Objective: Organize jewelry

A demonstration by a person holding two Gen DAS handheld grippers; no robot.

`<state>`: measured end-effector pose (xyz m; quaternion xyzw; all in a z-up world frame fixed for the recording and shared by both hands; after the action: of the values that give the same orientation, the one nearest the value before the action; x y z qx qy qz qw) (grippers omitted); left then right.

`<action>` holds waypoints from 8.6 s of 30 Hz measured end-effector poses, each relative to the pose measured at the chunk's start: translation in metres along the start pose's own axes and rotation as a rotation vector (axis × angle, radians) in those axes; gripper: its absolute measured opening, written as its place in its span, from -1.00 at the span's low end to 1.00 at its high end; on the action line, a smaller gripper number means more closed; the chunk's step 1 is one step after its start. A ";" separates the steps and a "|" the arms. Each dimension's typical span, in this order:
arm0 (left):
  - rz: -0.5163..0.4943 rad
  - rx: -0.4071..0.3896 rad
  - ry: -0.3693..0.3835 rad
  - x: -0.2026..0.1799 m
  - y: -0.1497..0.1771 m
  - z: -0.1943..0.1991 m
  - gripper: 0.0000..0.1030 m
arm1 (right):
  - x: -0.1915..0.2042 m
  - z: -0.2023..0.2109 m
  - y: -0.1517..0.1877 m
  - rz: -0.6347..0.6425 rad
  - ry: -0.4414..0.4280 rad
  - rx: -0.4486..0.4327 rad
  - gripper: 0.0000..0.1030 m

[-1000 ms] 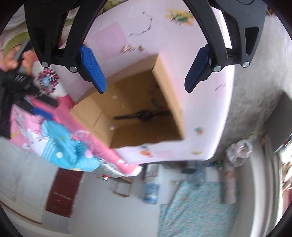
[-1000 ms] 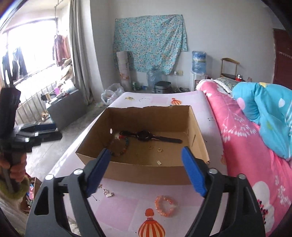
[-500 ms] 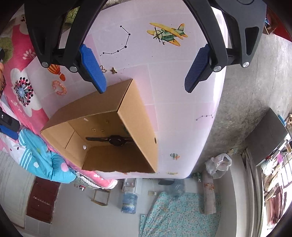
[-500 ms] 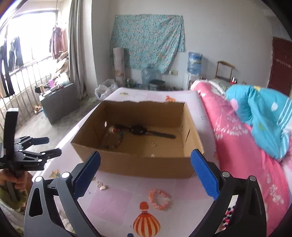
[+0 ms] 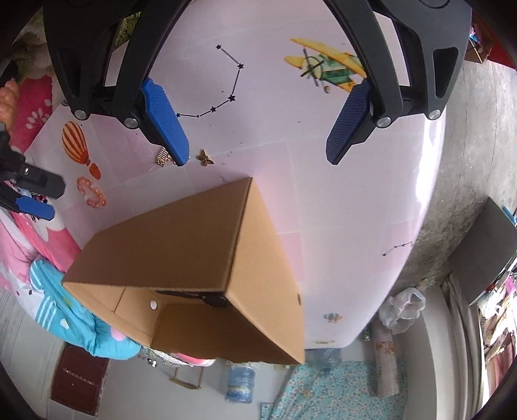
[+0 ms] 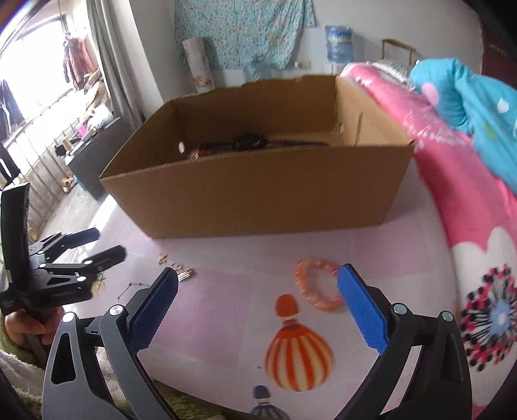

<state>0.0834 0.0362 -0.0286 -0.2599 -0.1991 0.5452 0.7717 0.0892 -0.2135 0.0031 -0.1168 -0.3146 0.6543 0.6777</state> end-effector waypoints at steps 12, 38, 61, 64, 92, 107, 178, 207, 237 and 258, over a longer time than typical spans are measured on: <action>-0.097 -0.005 0.107 -0.020 0.002 -0.021 -0.05 | 0.034 -0.037 0.019 0.050 -0.114 0.125 0.81; -0.296 0.020 0.108 -0.049 -0.004 -0.041 -0.77 | 0.047 -0.050 0.018 0.026 -0.114 0.137 0.75; -0.216 0.020 0.084 -0.031 0.007 -0.032 -0.77 | 0.083 -0.085 0.022 0.220 -0.085 0.161 -0.17; -0.216 0.019 0.086 -0.030 0.008 -0.031 -0.77 | 0.084 -0.085 0.022 0.236 -0.081 0.153 -0.32; -0.221 0.012 0.083 -0.027 0.009 -0.030 -0.77 | 0.052 -0.072 0.013 0.100 -0.118 0.162 -0.46; -0.216 0.012 0.085 -0.026 0.008 -0.030 -0.77 | 0.076 -0.085 0.016 0.237 -0.045 0.123 -0.82; -0.267 -0.094 0.066 -0.041 -0.007 0.024 -0.77 | 0.035 0.001 -0.017 0.073 -0.107 -0.068 -0.92; -0.216 0.040 0.275 -0.080 -0.155 -0.063 -0.77 | -0.026 -0.007 -0.141 0.001 -0.114 -0.255 -0.92; -0.041 -0.078 0.258 -0.023 -0.137 0.000 0.00 | -0.041 -0.076 -0.175 0.058 -0.055 0.107 -0.91; -0.033 -0.200 0.217 -0.013 -0.101 0.054 0.15 | -0.033 -0.010 -0.168 -0.035 -0.090 -0.054 -0.23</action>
<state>0.1218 0.0062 0.0757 -0.3895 -0.1719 0.4786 0.7679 0.2329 -0.2622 0.0823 -0.1000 -0.3645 0.6380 0.6709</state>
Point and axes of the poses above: each gripper's, at about its wrist camera, not at the fingertips, and z roughly against the way its jaws point, x to its left, y to its underside, the point moved 3 cm from there along -z, roughly the way its jaws point, and after that the axes turned 11 degrees about -z, right-handed, at the moved point
